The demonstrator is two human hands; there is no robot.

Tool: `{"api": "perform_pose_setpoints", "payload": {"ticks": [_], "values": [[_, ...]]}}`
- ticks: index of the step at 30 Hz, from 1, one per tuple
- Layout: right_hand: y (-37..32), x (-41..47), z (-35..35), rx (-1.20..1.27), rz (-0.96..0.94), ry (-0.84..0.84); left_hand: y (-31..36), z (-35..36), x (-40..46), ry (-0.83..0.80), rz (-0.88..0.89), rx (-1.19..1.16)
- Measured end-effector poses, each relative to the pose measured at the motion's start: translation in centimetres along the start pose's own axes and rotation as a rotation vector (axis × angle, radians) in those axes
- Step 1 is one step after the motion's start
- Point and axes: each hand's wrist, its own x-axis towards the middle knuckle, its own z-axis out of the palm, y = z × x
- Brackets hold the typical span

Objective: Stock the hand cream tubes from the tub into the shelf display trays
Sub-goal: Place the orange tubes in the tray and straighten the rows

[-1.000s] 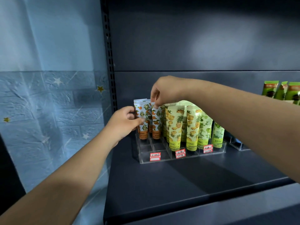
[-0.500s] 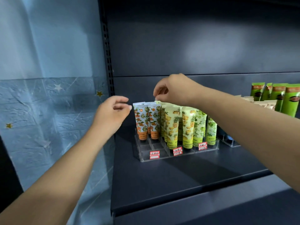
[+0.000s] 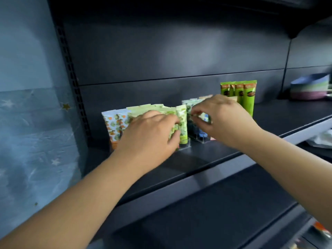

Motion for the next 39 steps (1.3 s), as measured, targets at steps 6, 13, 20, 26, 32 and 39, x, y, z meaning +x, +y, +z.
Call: {"api": "perform_pose_setpoints", "payload": {"ticks": [6, 13, 20, 26, 32, 39], "values": [[7.4, -10.2, -5.5, -0.101, 0.112, -0.088, 10.8, 5.1, 2.8, -0.053, 0.192, -0.019], [15.1, -25.7, -12.2, -0.228, 0.419, -0.26, 25.1, 13.6, 3.2, -0.24, 0.314, -0.256], [17.8, -39.6, -15.3, -0.251, 0.685, -0.413, 35.3, 23.1, 0.0, -0.48, 0.42, -0.462], [16.8, -50.8, -13.2, -0.243, 1.022, -0.555, 40.9, 32.1, -4.8, -0.688, 0.487, -0.573], [14.5, -60.7, -7.3, -0.063, 1.495, -0.93, 44.7, 41.0, -12.9, -1.093, 0.442, -0.599], [14.2, -69.7, 1.8, 0.052, 1.813, -1.101, 45.7, 49.4, -21.9, -1.385, 0.193, -0.604]]}}
